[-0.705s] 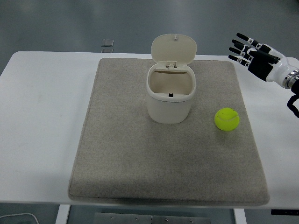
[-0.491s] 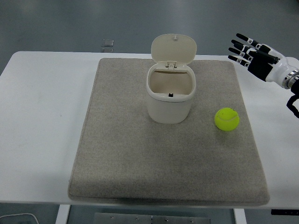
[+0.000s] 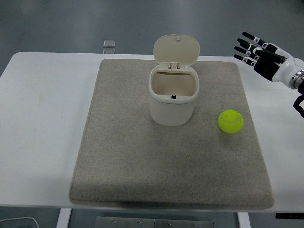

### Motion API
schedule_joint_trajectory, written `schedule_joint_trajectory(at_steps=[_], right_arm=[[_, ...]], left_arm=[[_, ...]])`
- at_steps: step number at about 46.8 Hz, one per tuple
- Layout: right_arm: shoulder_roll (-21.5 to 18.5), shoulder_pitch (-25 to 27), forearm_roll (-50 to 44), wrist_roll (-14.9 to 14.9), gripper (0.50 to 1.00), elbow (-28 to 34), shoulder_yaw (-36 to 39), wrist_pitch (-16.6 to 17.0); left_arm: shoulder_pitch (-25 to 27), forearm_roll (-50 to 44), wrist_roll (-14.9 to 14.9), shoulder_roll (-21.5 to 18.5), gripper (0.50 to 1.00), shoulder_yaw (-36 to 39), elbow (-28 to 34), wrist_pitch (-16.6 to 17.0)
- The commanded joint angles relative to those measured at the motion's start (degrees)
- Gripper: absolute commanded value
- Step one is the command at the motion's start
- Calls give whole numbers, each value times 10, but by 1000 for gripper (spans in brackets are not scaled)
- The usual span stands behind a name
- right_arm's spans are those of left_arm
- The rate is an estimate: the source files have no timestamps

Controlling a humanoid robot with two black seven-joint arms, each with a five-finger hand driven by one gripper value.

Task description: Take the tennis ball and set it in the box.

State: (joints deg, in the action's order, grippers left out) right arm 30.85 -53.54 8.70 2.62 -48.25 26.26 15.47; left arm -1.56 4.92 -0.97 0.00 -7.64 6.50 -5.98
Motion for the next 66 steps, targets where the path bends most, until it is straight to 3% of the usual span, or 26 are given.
schedule_joint_trajectory(at_steps=[1, 16, 24, 36, 49, 59, 66], right_arm=[[1, -1, 0, -1, 915, 0, -1, 0], [-4, -3, 2, 0, 915, 2, 2, -1], [-7, -3, -1, 1, 915, 2, 2, -51], [-8, -1, 0, 6, 915, 0, 3, -49], [11, 1, -17, 12, 915, -5, 2, 10], [20, 11, -67, 81, 915, -8, -8, 112], [42, 6, -160, 103, 915, -8, -9, 133]], left_arm=[[0, 0, 0, 0, 992, 0, 0, 0], [0, 0, 0, 0, 992, 0, 0, 0], [0, 0, 0, 0, 992, 1, 0, 0], [1, 0, 0, 0, 992, 1, 0, 0], [0, 0, 0, 0, 992, 1, 0, 0], [0, 0, 0, 0, 992, 1, 0, 0], [0, 0, 0, 0, 992, 1, 0, 0]])
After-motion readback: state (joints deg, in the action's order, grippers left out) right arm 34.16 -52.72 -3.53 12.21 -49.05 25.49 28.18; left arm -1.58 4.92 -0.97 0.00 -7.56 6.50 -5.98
